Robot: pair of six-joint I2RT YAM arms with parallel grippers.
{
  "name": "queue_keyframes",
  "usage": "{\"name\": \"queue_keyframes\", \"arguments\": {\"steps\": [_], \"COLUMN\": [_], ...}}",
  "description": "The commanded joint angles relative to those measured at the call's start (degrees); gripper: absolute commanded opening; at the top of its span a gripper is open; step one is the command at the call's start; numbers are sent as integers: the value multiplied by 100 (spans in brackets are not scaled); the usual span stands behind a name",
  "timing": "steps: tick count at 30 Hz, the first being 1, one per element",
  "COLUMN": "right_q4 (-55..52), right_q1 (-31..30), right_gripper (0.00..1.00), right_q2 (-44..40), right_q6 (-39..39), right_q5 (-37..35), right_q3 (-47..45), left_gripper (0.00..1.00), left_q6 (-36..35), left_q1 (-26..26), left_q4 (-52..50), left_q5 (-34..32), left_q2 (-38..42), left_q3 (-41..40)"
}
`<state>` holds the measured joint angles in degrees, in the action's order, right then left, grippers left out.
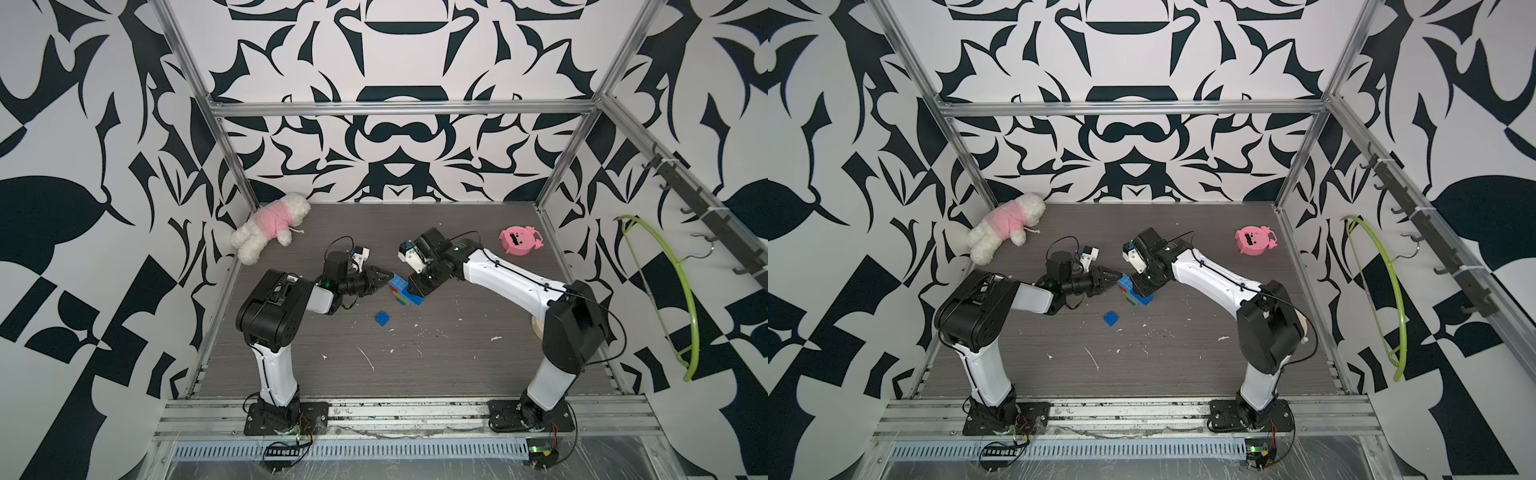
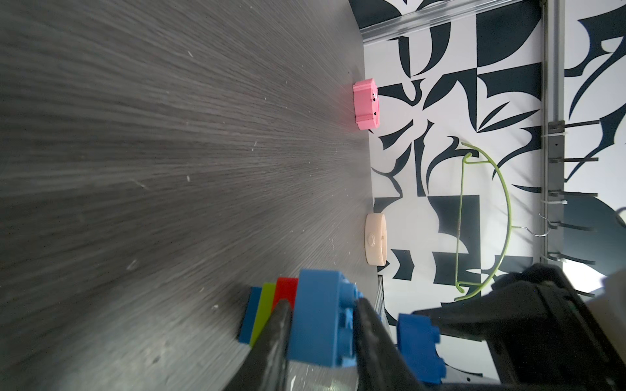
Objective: Assemble a heart with lego
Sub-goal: Assemble the lego brick with the lego brick.
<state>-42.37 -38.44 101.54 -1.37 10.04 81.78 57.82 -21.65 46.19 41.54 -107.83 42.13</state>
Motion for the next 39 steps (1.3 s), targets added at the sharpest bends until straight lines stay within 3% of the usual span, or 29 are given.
{"name": "queue_keyframes", "arguments": {"steps": [1,8,33,39], "right_q4": [-585,-638,-1151,-1213], "right_q1": [11,29,363,363], "right_gripper": [21,21,20,20], "right_q2": [-20,85,558,612], "right_q6": [271,378,1157,1172], "right_q5": [32,-101,859,710], "right_q3": [278,387,945,934], "left_gripper": [34,34,34,34], "left_q6": [-90,-142,-137,-138], "left_q1": [-13,-14,-7,-13], "left_q4": [-117,-93,-84,-85], "left_q5": [-36,-15,38,30], "left_q2": [200,147,113,102], "left_q3": [-105,-135,-59,-71]}}
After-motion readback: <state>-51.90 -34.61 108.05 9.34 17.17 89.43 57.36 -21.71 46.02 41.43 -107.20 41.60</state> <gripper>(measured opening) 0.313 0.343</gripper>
